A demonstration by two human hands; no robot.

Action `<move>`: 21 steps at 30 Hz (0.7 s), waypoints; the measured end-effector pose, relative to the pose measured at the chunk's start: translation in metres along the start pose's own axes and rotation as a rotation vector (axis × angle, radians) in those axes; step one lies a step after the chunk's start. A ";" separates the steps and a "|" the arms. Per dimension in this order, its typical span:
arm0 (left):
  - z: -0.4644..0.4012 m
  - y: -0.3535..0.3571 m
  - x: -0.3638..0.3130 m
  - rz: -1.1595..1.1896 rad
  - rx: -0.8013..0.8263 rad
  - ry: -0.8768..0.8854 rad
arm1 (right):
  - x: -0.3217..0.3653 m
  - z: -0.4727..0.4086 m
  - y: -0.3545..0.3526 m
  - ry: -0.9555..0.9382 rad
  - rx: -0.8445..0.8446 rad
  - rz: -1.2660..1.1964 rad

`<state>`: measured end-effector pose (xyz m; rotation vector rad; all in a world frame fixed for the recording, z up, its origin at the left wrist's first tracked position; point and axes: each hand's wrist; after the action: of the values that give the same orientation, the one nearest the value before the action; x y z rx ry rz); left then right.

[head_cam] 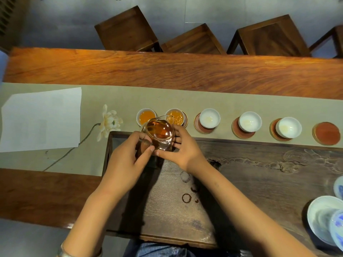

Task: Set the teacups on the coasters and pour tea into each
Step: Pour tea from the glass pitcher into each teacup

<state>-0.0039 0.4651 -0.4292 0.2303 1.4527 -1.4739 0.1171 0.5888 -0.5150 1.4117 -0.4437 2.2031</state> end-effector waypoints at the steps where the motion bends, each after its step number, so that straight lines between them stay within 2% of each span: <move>1: 0.001 0.000 -0.001 0.004 0.000 0.003 | 0.001 0.001 0.000 -0.003 -0.003 0.000; 21: -0.006 0.031 -0.043 -0.007 0.057 0.124 | 0.006 0.047 -0.050 -0.084 -0.167 -0.016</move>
<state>0.0361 0.4992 -0.4196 0.3572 1.5125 -1.5307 0.1786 0.6080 -0.4898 1.4156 -0.6285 2.0483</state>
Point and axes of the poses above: each hand's wrist, its own z-axis away from the middle knuckle, its own y-axis out of the palm, x = y × z, and after that the axes turned 1 degree about x, right-handed
